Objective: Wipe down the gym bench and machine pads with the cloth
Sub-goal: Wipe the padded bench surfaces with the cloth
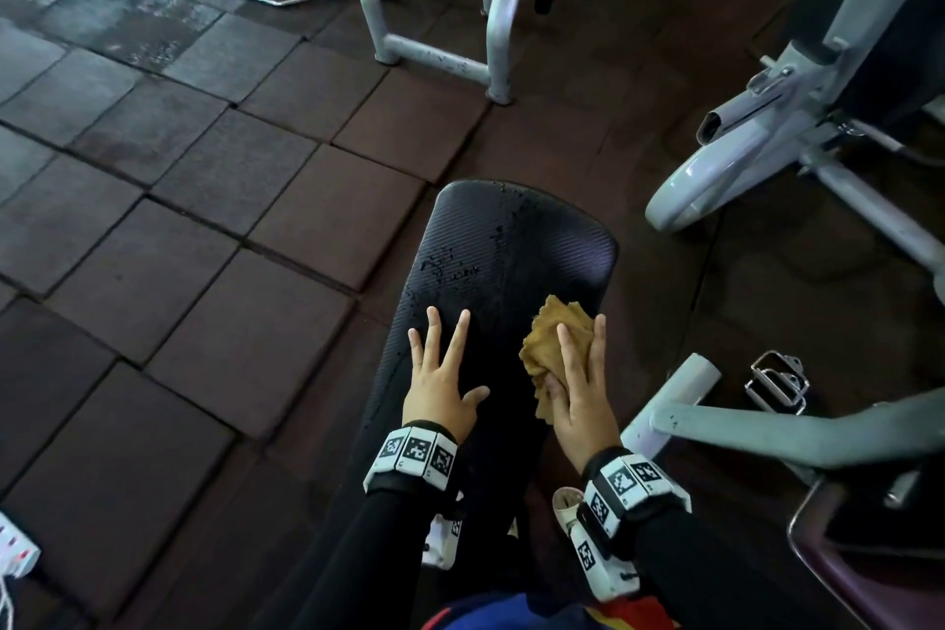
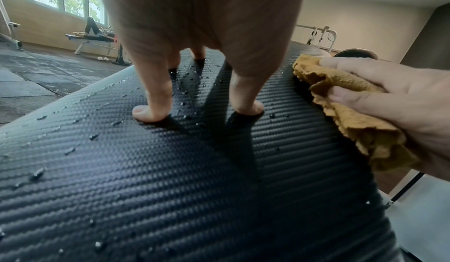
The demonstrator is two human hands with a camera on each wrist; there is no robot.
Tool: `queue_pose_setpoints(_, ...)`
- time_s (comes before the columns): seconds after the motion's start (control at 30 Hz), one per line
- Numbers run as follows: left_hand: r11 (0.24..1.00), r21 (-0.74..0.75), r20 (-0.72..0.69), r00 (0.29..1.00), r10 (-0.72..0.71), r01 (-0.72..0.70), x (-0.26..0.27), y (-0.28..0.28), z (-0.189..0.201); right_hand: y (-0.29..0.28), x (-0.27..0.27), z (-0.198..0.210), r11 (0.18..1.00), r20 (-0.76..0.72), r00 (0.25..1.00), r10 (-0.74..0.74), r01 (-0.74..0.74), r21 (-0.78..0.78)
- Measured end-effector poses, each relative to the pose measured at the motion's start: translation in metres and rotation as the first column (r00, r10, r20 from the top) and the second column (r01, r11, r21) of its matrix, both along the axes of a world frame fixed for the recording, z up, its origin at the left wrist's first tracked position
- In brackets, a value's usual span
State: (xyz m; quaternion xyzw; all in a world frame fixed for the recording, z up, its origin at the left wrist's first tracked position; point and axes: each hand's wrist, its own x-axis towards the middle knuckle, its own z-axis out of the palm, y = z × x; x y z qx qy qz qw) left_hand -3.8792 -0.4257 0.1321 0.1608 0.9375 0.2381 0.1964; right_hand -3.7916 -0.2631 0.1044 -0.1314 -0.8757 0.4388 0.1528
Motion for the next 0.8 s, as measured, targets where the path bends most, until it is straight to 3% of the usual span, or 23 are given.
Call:
queue_pose_setpoints(0.3,1.000,0.022,0.019,1.000,0.000,0.000,0.001,0.001,0.003,0.060,-0.072,0.044,0.988,-0.023,0.989,-0.146,0.145,-0.048)
queue_pose_setpoints(0.43,1.000,0.004,0.011,1.000,0.001,-0.001,0.001,0.002,0.003,0.057,-0.062,0.036,0.986,-0.060,0.985,-0.160,0.157,-0.057)
queue_pose_setpoints(0.63,1.000,-0.010,0.004,1.000,0.006,-0.006,0.001,0.002,0.000,0.021,-0.022,0.015,0.992,-0.003,0.994,-0.108,0.107,-0.072)
queue_pose_setpoints(0.8,1.000,-0.007,0.000,1.000,0.005,-0.005,0.002,0.003,0.000,0.051,-0.059,0.045,0.978,-0.006,0.979,-0.203,0.203,-0.039)
